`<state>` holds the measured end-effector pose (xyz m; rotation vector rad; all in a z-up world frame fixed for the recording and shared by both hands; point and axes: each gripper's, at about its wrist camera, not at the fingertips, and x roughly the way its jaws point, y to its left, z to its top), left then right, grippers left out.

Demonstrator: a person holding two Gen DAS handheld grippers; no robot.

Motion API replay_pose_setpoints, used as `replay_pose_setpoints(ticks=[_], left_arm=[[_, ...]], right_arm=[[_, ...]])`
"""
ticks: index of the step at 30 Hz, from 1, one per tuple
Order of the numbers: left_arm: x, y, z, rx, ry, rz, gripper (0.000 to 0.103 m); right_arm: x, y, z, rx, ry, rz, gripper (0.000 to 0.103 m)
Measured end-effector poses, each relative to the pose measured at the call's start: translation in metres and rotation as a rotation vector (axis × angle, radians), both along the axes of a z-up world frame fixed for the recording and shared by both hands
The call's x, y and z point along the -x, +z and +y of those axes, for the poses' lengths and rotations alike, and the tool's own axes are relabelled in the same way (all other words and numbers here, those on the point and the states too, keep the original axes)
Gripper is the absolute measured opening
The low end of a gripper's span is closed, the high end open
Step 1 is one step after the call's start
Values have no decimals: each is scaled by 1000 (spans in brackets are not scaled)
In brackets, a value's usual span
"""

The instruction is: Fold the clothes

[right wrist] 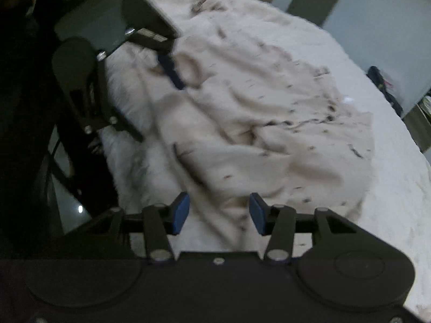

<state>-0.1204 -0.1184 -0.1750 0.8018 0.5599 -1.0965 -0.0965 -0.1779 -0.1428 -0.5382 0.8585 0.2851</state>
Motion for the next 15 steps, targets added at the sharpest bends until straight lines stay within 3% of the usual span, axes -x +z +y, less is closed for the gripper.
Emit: replay_pose_setpoints(ticks=[3,9,11,15], left_arm=[[-6,-9,-7,-11,10,-33,68],[-1,-23,-10,-67,-26,-164,71],[6,-24,-7,-98,-43,-202,71],[6,-27,-1,-74,-20,-218,73]], right_arm=[[-11,-16,5,65,9,23,34],[-16,-42,15,205,41,-3,30],[-2,-41,25,253,116,-6,30],[1,-44,20,255,89,-20,31]])
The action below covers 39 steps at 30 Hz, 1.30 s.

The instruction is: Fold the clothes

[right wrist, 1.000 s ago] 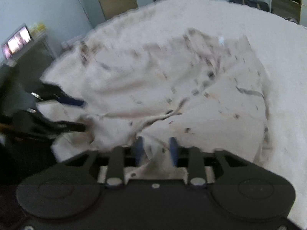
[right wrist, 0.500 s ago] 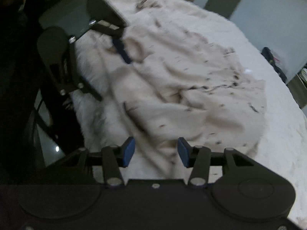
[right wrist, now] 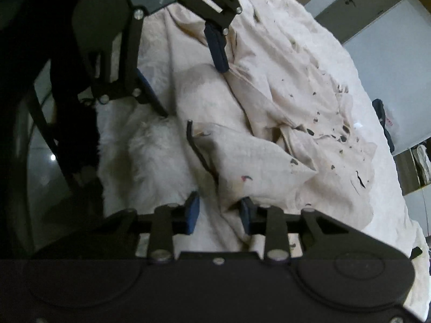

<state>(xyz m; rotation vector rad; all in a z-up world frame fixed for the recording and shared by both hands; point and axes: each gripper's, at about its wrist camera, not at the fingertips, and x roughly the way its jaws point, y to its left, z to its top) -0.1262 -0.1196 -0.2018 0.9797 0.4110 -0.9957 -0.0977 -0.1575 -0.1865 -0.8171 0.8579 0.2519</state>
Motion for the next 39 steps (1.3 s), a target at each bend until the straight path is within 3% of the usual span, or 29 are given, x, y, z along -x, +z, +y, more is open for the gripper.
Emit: replay_pose_setpoints(ticks=[3,7,9,13,15,17,18,21,22,23,24,29,32,35,37,39], left_arm=[[-7,0,-5,24,25,-6,73],[-19,19,-4,125,109,44,72],[-24,26,-1,164,148,72,71],[-39,35,5,264,239,129,60],[-46,38,7,316,285,178,46],[-52,39,7,346,316,240,5],[-50,39,7,347,320,249,3],[-47,38,8,342,317,263,3],[-46,38,9,344,313,268,3],[-45,39,11,345,311,272,3],[-43,42,13,348,308,283,3],[-30,55,23,357,253,351,2],[-16,63,25,337,223,357,2],[-9,71,29,356,213,417,2],[-5,69,27,302,184,471,3],[3,62,24,198,139,462,3]], right_arm=[[-2,-7,0,64,22,20,31],[-6,-4,1,90,-5,-5,32],[-2,0,3,86,18,14,39],[2,9,7,50,5,-11,39],[1,12,10,33,-11,-34,44],[-5,12,12,9,-32,-52,44],[-8,9,13,12,-40,-61,44],[-20,-7,13,56,-63,-70,37],[-27,-10,10,55,-82,-62,30],[-28,-10,9,51,-93,-56,5],[-30,-8,5,40,-122,-44,3],[-14,31,-15,-150,-126,14,3],[1,48,-21,-168,-54,66,3],[12,63,-23,-181,8,129,4],[13,66,-22,-200,44,179,6],[17,67,-21,-221,80,208,12]])
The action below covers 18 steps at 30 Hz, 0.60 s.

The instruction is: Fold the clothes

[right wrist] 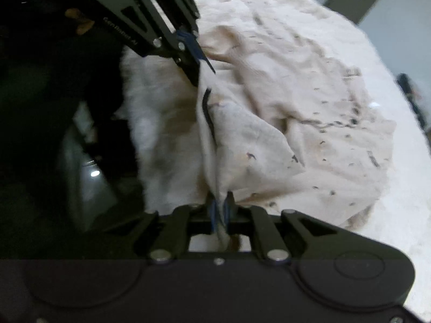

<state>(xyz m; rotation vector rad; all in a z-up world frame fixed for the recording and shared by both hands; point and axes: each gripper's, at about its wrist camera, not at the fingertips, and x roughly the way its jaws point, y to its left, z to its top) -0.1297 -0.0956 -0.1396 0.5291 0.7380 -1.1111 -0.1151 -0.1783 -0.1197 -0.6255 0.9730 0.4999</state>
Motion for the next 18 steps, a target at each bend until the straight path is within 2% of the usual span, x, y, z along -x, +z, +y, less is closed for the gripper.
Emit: replay_pose_setpoints(ticks=[2,4,6,7,8,9,10,11,14,16,17,18], left_arm=[[2,-1,2,-16,-27,9,3],[-1,7,10,48,-7,46,5],[-7,16,17,113,9,94,26],[-9,21,20,143,18,102,52],[-9,25,22,164,32,74,72],[-8,28,22,178,52,28,75],[-8,29,20,183,78,-30,75],[-9,29,17,170,101,-77,75],[-12,18,-1,91,88,-169,75],[-12,3,-15,13,43,-225,69],[-13,-6,-22,-21,26,-245,60],[-15,-12,-26,-41,19,-250,54]], right_arm=[[4,0,1,-54,24,47,11],[5,6,-5,-130,23,75,11],[5,19,-15,-238,5,92,13],[4,28,-24,-313,-11,80,14],[2,33,-29,-358,-25,68,19],[0,38,-34,-398,-40,55,21],[-4,41,-38,-414,-60,31,22],[-11,46,-40,-404,-111,-40,23],[-18,43,-30,-330,-92,-102,23],[-21,34,-9,-240,-4,-126,33],[-21,31,-4,-224,23,-134,43],[-25,27,-3,-218,38,-140,48]])
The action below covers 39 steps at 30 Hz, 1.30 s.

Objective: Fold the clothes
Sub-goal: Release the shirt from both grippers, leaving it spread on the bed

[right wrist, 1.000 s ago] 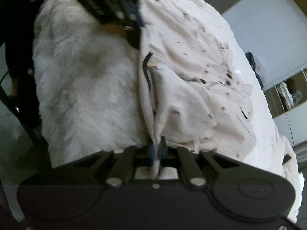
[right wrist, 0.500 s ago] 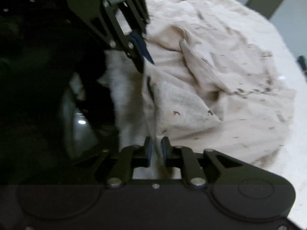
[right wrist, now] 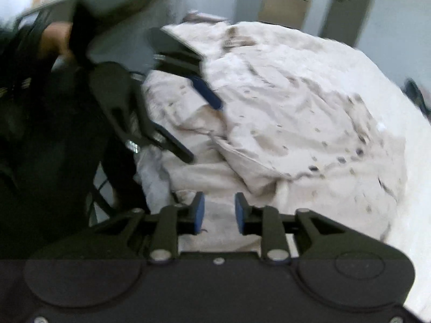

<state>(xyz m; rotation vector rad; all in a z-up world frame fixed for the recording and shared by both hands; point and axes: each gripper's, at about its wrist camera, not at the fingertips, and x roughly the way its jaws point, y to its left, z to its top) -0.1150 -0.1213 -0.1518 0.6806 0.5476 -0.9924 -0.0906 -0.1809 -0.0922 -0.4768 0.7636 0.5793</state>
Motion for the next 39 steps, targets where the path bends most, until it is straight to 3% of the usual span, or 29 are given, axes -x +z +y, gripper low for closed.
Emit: replay_pose_setpoints(ticks=[2,3,4,5,6,8,14,16,18,21,22,24,25,26,29,30,31,32,35,39], left_arm=[[-7,-14,-9,-31,4,5,36],[-9,-17,-11,-35,4,7,30],[-12,-20,-12,-40,1,15,16],[-15,-21,-12,-49,-4,30,7],[-16,-20,-12,-56,-12,43,6],[-16,-1,-7,-23,-30,71,5],[-17,71,19,185,-83,216,5],[-16,79,20,206,-144,299,5],[-15,78,18,181,-189,352,6],[-15,54,11,81,-184,361,11],[-16,47,12,81,-162,371,12],[-18,45,19,158,-112,379,23],[-19,46,22,202,-92,378,42],[-21,47,24,236,-74,379,58],[-28,51,27,365,40,371,73],[-31,52,27,392,80,365,75],[-32,53,25,405,115,357,82],[-34,53,24,419,150,348,84],[-41,56,19,465,284,334,95],[-40,57,9,464,359,294,102]], right_arm=[[-9,-9,7,15,20,3,49],[-16,-17,12,25,31,31,44],[-23,-24,16,35,35,73,39],[-26,-27,15,43,30,97,19],[-30,-30,15,51,24,118,2],[-28,-29,14,57,6,105,1],[-7,9,-11,-226,72,90,0],[-1,15,-12,-305,112,98,1],[1,13,-11,-334,116,110,17],[3,4,-9,-303,118,144,25],[3,3,-12,-293,108,142,26],[5,5,-27,-304,11,109,34],[5,7,-33,-318,-40,104,38],[1,9,-43,-338,-140,110,43],[-9,16,-72,-385,-451,126,62],[-15,19,-78,-345,-615,125,66],[-17,20,-78,-340,-647,128,67],[-23,26,-78,-322,-785,148,67],[-26,34,-71,-320,-850,127,70],[-30,40,-49,-273,-867,65,72]])
